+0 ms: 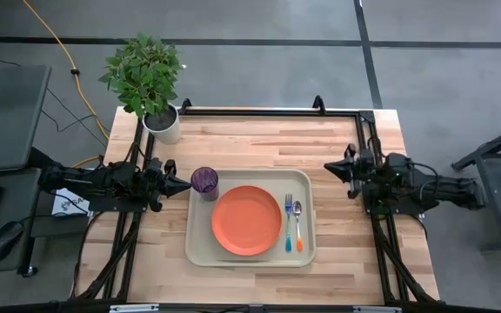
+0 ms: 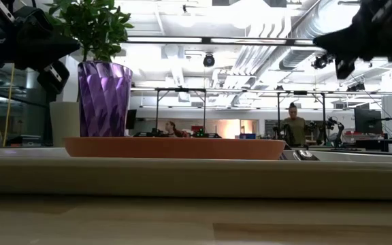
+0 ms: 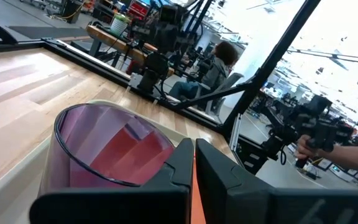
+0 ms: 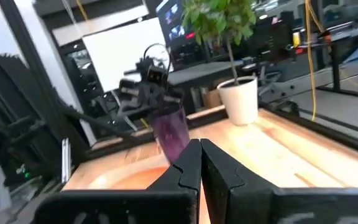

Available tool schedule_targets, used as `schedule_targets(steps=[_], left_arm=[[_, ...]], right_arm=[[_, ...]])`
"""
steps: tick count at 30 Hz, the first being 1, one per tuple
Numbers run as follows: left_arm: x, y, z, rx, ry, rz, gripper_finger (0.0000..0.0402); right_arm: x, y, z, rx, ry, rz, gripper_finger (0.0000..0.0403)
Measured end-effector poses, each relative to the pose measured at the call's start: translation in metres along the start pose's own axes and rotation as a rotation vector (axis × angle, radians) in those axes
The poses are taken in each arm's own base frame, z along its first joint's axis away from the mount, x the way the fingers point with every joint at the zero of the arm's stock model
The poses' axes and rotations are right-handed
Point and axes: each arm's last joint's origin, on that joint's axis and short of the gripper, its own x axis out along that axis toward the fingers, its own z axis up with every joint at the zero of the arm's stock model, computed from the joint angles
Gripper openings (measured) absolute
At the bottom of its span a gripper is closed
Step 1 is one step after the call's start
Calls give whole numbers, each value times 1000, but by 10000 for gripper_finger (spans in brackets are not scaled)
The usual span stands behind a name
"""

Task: Pick and place plate/cup/fork/spoon on tray
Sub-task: Return to Home Position

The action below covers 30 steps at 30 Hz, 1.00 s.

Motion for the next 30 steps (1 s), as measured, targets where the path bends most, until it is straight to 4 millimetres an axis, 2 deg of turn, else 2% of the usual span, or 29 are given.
schedule_targets(steps=[4, 8, 13, 30], left_arm=[[0, 0, 0, 0, 0, 0, 1], [0, 0, 0, 0, 0, 0, 1], [0, 0, 0, 0, 0, 0, 1], [0, 0, 0, 0, 0, -1, 1]], right_arm=[[-2, -4, -16, -8, 22, 22, 0], [-4, -6, -21, 36, -9, 5, 0], [-4, -10, -30, -56, 29, -57, 0], [-3, -11, -35, -67, 93, -60, 0]])
